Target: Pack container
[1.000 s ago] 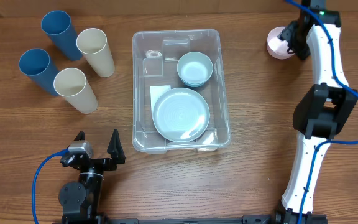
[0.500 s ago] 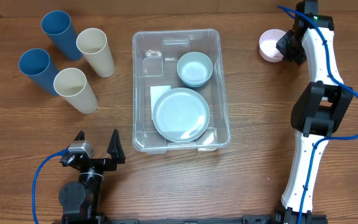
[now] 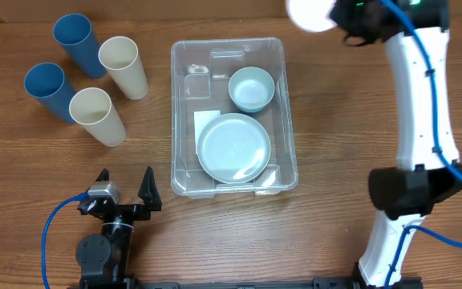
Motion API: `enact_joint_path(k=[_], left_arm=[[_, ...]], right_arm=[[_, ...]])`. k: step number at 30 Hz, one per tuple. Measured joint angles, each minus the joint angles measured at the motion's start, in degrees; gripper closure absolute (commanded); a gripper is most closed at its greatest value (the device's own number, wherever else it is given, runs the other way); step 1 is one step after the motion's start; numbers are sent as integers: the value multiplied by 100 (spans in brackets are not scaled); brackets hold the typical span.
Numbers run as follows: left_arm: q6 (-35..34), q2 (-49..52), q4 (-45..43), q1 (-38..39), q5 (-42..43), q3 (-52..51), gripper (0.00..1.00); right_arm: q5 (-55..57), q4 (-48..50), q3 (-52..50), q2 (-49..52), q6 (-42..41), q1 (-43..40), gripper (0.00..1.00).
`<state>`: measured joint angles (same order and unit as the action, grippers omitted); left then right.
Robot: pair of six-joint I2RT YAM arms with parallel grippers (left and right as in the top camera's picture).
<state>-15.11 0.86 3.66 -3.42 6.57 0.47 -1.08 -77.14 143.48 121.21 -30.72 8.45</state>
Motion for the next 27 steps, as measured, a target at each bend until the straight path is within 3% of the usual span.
enact_joint_path(k=[7,13,15,16,23,27], left_arm=[[0,0,0,0,0,0,0],[0,0,0,0,0,0,0],[0,0,0,0,0,0,0],[0,0,0,0,0,0,0],[0,0,0,0,0,0,0],[0,0,0,0,0,0,0]], right_arm=[[448,-337,-457,81,251,1062,96],[708,671,-1906,219,264,1344,96],[750,890,-2332,223,264,1333,76],[752,984,-2481,229,275,1333,71],[745,1161,-2662,232,452,1333,69],[649,769,-2527,234,535,1335,66]])
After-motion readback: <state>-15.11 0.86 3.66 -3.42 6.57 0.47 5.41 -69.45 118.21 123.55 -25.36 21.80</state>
